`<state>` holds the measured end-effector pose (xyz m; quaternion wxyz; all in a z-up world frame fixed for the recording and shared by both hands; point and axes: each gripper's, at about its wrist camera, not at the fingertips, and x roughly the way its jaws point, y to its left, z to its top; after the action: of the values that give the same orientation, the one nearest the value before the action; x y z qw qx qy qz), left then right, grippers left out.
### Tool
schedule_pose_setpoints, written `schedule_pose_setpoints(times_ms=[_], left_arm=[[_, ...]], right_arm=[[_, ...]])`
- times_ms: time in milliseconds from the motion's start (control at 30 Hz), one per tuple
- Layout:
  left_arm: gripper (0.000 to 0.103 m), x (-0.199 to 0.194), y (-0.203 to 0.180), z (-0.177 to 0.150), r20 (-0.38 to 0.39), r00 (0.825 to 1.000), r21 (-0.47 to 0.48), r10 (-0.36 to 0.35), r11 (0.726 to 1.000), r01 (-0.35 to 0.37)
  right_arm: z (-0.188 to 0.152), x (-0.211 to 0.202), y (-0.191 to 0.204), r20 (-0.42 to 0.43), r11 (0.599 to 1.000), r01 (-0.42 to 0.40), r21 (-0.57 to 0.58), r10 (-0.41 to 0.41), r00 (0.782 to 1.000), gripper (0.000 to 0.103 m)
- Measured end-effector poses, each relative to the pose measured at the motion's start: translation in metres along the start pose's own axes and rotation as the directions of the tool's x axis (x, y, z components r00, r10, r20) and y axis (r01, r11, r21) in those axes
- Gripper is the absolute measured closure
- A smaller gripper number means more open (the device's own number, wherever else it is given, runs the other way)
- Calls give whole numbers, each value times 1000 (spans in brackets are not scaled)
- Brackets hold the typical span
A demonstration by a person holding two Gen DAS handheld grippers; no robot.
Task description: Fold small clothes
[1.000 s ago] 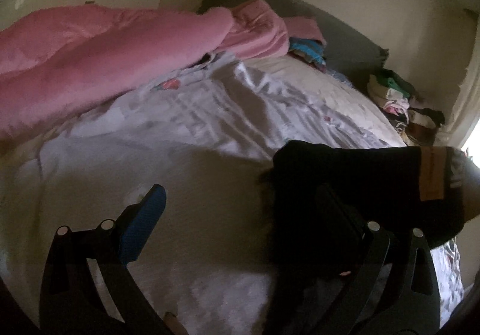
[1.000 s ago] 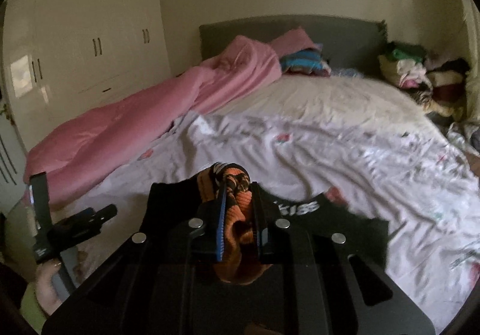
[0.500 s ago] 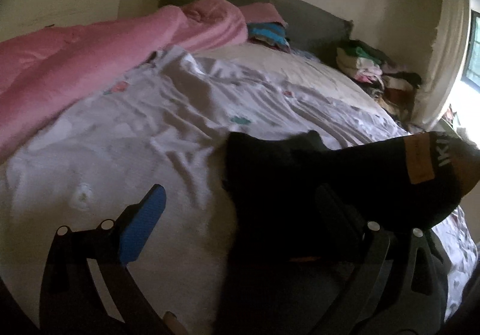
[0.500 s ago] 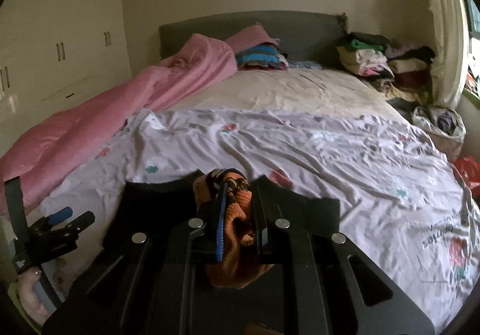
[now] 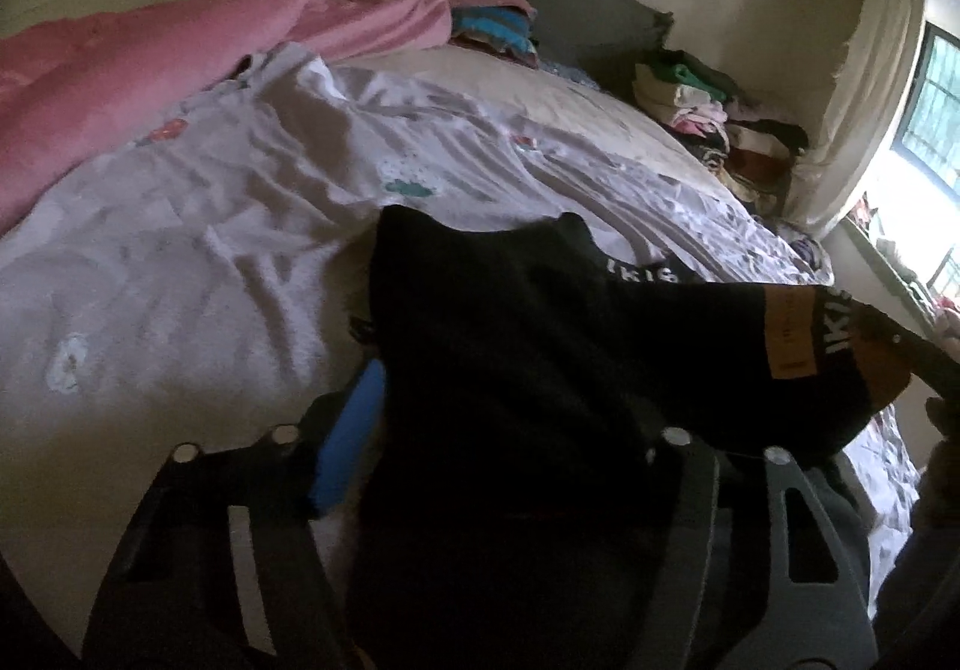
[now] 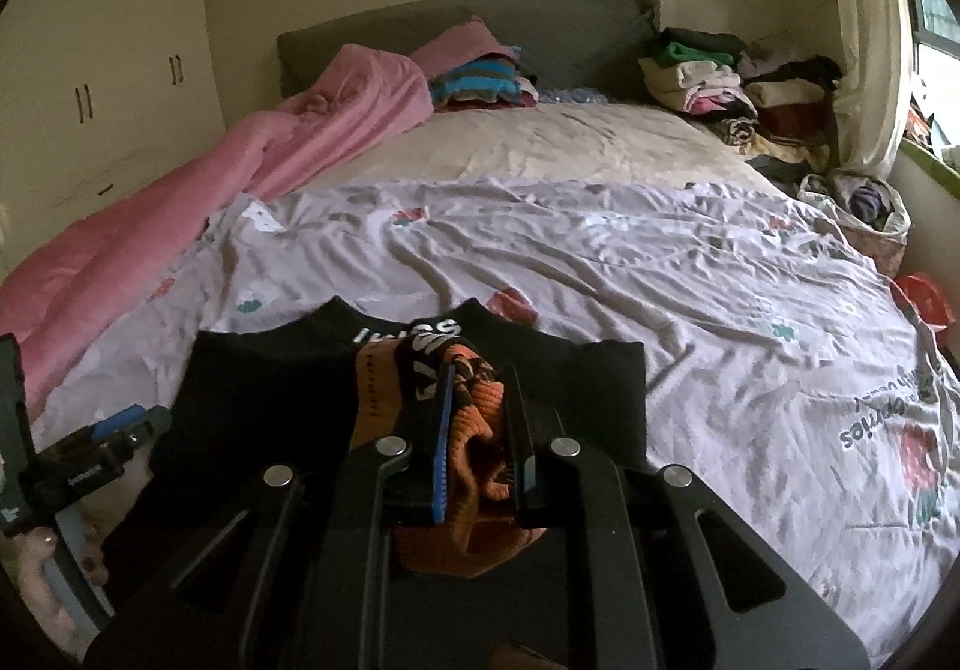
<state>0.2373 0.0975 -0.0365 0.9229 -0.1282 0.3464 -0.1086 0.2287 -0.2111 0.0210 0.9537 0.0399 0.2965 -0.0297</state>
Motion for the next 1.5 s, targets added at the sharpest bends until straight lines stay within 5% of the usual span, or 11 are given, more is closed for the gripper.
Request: schedule_pose_setpoints(times_ms=[400,533,833,1233,1500], left_arm=[[61,30,-4,-10,-130,991,20,-13,1000,16],[61,27,-5,-10,-128,992,27,-8,1000,12],[61,10,-19,-9,-74,997,82,-36,996,42],[67,31,-18,-19,-185,983,118,18,993,4],[67,29,-16,-21,-195,981,111,10,994,11]], right_arm=[[-11,17,-14,-40,999,51,10,-51,998,88],[-14,21,-18,-44,996,90,8,-90,995,73],[-25,18,-31,-36,989,145,22,-144,989,72],[-43,40,27,-160,995,-56,-86,42,986,63],[-51,59,42,-234,990,-70,-123,39,971,58]])
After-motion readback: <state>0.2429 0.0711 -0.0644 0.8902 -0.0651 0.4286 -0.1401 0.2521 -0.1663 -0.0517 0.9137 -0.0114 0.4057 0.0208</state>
